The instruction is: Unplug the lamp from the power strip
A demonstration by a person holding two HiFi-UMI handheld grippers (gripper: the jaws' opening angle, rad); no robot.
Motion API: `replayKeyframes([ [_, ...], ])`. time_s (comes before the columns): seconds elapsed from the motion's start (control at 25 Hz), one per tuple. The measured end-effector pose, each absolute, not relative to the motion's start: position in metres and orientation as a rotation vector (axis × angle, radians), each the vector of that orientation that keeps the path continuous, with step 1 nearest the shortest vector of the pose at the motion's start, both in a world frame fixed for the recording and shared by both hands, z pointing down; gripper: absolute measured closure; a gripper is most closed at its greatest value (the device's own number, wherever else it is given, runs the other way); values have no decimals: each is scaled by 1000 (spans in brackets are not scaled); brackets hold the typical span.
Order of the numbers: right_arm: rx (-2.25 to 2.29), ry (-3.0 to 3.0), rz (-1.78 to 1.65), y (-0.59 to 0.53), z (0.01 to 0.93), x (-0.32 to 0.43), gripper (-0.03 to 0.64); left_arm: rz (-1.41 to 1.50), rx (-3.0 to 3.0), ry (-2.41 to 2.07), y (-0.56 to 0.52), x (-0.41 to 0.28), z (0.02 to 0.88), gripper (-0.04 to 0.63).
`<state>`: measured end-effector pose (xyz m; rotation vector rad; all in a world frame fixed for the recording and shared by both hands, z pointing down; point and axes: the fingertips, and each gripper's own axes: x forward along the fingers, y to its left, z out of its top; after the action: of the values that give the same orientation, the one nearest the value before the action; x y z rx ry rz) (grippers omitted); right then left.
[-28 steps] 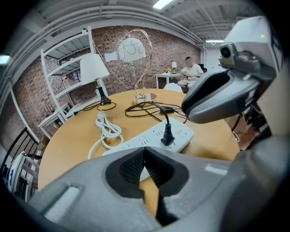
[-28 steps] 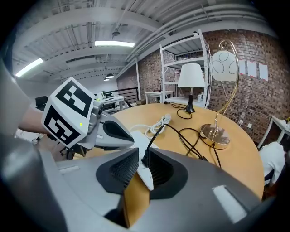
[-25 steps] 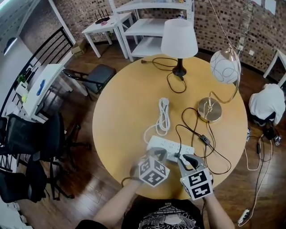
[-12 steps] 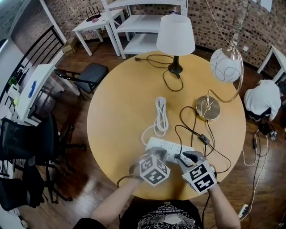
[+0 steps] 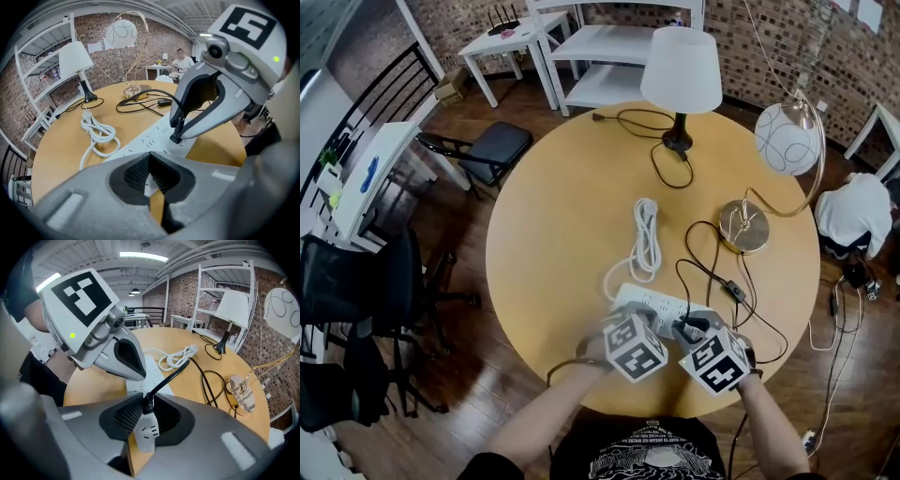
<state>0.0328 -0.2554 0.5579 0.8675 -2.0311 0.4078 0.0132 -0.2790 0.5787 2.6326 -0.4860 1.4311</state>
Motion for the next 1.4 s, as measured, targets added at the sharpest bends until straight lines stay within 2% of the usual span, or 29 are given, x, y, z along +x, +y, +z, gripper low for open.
replayKeyframes([
  [0.92,912,-2009,420,-254,557,32,558,1599,2591,-408,-279,15,583,595],
  [1.2,1146,-2221,319,-312,430,44,561,1625,2597,-413,-279,15,583,595],
  [1.4,1191,-2214,303,-303,419,52,561,1630,2592,-421,-278,15,582,595],
])
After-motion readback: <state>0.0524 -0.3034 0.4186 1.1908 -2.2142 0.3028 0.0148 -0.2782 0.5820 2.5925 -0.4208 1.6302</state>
